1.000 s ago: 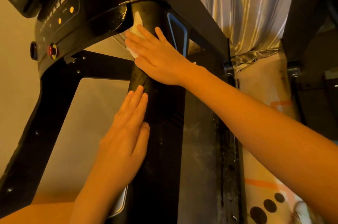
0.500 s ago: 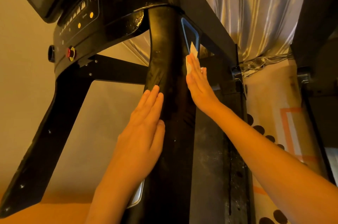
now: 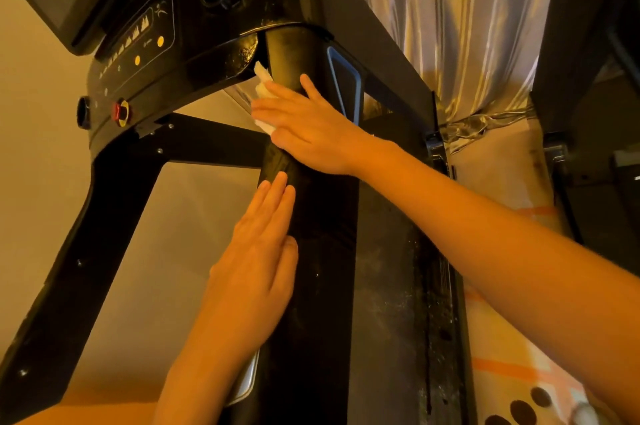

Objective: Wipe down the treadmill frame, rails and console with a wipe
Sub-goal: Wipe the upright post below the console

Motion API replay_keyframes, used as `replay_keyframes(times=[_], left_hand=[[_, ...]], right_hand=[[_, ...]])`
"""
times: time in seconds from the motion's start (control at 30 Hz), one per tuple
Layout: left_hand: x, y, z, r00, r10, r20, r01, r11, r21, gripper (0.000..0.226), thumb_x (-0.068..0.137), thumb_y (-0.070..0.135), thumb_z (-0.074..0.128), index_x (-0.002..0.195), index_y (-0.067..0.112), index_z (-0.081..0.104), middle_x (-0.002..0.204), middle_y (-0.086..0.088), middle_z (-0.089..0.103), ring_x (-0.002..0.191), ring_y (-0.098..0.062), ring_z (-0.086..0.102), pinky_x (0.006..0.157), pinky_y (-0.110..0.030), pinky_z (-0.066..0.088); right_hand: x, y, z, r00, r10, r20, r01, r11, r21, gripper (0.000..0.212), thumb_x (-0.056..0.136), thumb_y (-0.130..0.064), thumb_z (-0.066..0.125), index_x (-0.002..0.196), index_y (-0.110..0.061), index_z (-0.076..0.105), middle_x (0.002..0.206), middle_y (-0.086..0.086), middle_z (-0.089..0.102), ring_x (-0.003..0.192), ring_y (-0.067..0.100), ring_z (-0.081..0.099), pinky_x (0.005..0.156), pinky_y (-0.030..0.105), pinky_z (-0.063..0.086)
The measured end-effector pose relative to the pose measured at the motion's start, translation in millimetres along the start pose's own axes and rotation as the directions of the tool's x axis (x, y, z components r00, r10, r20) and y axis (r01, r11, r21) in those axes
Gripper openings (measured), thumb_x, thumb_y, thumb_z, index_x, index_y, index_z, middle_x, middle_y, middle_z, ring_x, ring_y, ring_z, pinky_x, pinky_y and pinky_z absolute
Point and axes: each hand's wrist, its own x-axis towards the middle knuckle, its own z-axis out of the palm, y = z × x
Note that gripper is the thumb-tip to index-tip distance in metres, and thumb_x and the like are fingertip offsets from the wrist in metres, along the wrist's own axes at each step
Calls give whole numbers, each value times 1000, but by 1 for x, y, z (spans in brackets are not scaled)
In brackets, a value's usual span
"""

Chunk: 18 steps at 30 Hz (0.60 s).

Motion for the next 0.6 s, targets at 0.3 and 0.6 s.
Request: replay_keyframes(times=[0.3,0.6], left_hand=[[0,4,-2,1000,-30,-5,30,998,-52,60,99,35,34,157,34,21,165,26,10,150,10,1,118,-15,8],[1,8,-3,999,-46,-3,46,998,-48,60,98,34,34,156,38,19,163,30,8,149,12,1,116,-13,7]], right_hand=[[-76,26,51,926,329,-184,-237,888,394,54,113,-32,21,162,-27,-2,171,-10,-7,155,6,-16,121,25,-19],[-92,29,78,827,552,-106,-394,703,592,59,107,-39,13,161,-25,-7,170,-6,-15,155,8,-18,126,41,-16]])
